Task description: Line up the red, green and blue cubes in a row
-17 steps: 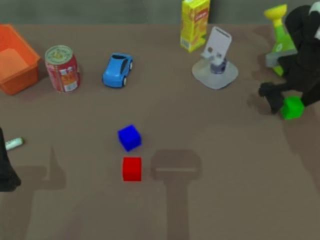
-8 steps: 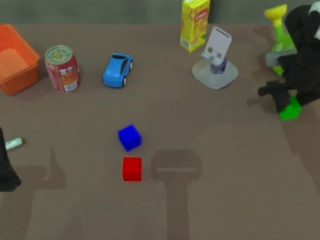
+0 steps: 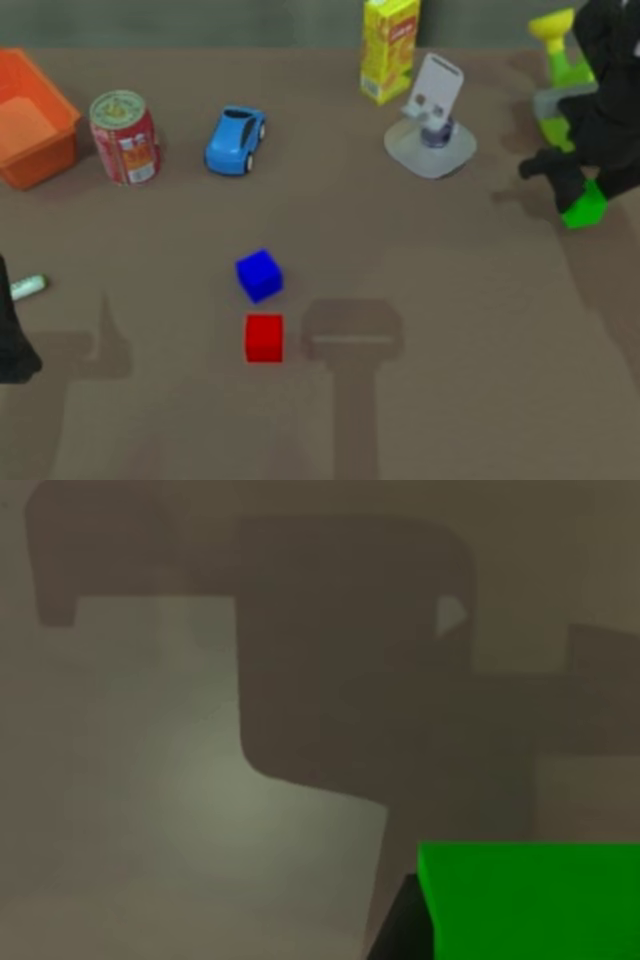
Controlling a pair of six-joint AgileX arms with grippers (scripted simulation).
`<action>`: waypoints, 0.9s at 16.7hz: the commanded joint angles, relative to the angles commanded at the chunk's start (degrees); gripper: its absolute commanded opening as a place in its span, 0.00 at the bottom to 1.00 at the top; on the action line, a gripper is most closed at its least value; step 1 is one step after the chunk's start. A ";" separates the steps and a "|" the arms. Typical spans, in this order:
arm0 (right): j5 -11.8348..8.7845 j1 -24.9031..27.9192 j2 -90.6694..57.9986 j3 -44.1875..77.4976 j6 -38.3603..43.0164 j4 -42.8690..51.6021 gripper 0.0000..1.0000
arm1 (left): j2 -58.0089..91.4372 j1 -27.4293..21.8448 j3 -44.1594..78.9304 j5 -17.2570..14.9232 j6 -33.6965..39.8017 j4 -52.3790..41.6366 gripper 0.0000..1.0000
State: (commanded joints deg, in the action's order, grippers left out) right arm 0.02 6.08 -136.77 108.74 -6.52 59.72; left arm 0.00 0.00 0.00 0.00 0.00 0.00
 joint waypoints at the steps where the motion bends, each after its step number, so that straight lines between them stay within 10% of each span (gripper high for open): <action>1: -0.03 0.05 0.64 1.49 0.01 2.21 0.00 | 0.00 0.00 0.00 0.00 0.00 0.00 1.00; 15: 0.26 7.86 3.40 5.37 9.72 9.27 0.00 | 0.00 0.00 0.00 0.00 0.00 0.00 1.00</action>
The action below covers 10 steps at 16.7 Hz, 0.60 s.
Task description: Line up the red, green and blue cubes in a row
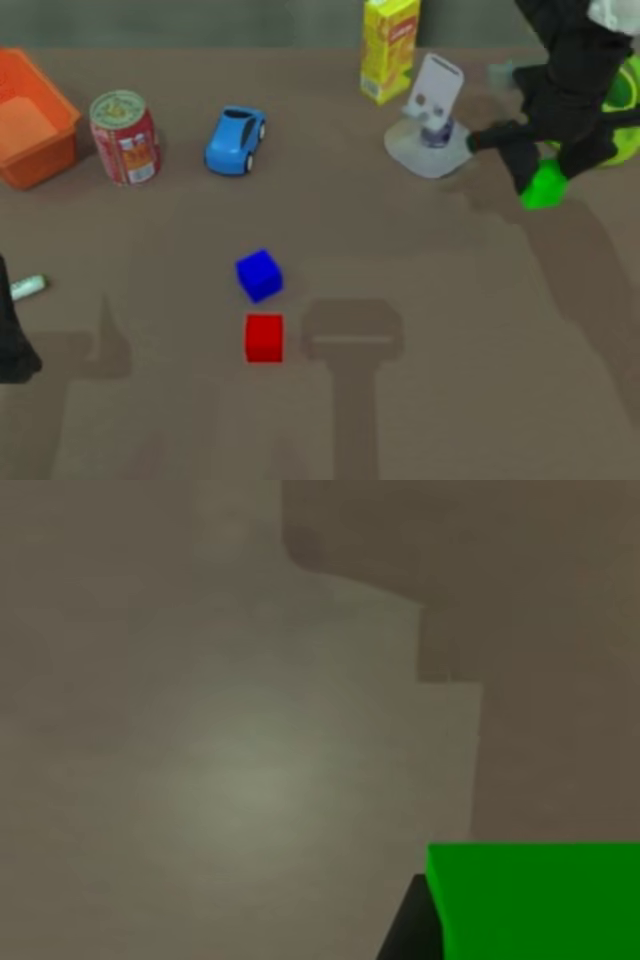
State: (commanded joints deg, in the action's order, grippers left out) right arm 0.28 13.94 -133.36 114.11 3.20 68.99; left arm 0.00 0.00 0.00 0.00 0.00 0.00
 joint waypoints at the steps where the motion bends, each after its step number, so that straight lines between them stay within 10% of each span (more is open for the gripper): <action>1: 0.11 2.71 0.35 -0.38 3.65 0.10 0.00 | 0.00 0.00 0.00 0.00 0.00 0.00 1.00; 10: 1.02 27.76 5.56 -5.72 38.86 0.09 0.00 | 0.00 0.00 0.00 0.00 0.00 0.00 1.00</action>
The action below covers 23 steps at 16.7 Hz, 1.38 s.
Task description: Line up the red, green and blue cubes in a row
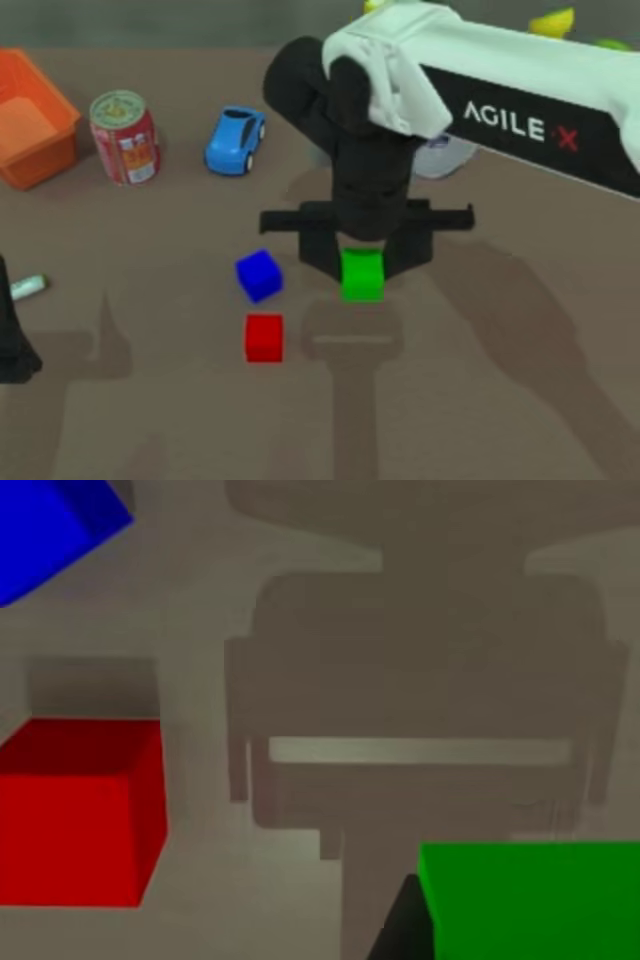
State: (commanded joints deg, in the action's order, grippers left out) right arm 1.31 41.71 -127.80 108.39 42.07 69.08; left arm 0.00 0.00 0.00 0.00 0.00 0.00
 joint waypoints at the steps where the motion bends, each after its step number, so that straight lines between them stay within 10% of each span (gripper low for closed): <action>1: 0.06 1.49 0.45 -0.43 1.56 -0.08 0.00 | 0.00 0.00 0.00 0.00 0.00 0.00 1.00; 21: 0.17 2.94 -2.84 -10.90 3.10 -13.92 0.00 | 0.00 0.00 0.00 0.00 0.00 0.00 1.00; 23: 0.17 2.94 -2.84 -10.90 3.10 -13.92 0.15 | 0.00 0.00 0.00 0.00 0.00 0.00 1.00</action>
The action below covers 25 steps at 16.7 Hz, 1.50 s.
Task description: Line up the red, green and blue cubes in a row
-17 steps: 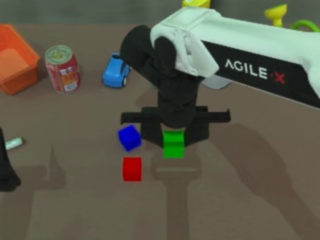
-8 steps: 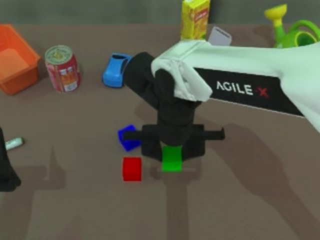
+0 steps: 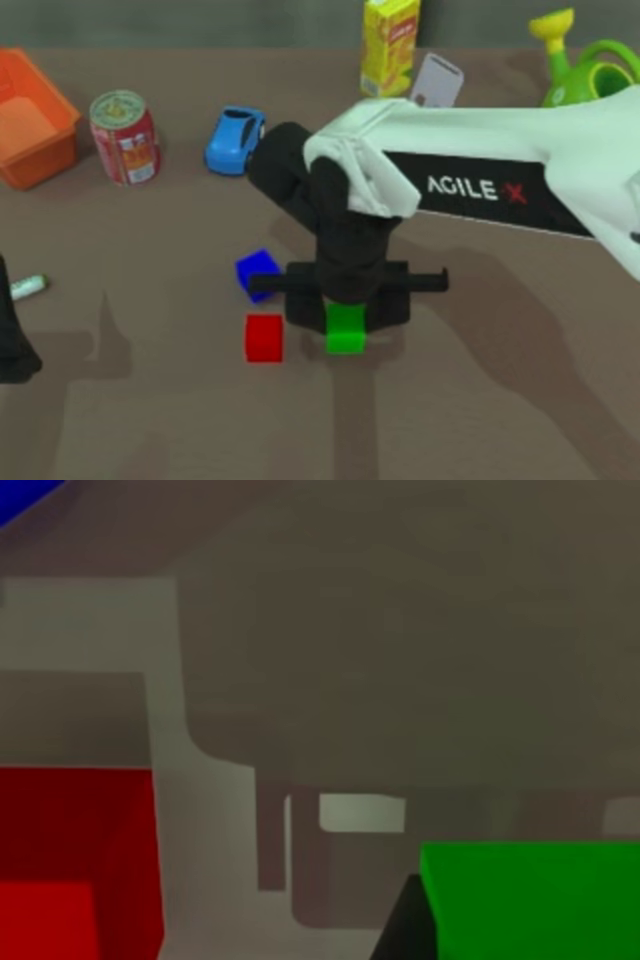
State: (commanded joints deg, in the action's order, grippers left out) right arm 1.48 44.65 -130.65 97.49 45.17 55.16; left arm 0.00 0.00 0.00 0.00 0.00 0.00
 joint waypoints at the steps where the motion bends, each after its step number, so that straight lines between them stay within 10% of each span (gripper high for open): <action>1: 0.00 0.00 0.00 0.00 0.00 0.00 0.23 | 0.00 0.00 0.00 0.00 0.00 0.00 1.00; 11: 0.00 0.00 0.00 0.00 0.00 0.00 0.98 | 0.00 0.00 0.00 0.00 0.00 0.00 1.00; 25: 0.02 0.45 1.80 4.46 -0.07 6.05 1.00 | 0.00 0.00 0.00 0.00 0.00 0.00 1.00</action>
State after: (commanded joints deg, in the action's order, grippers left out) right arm 1.50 45.10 -128.85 101.95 45.11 61.20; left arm 0.00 0.00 0.00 0.00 0.00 0.00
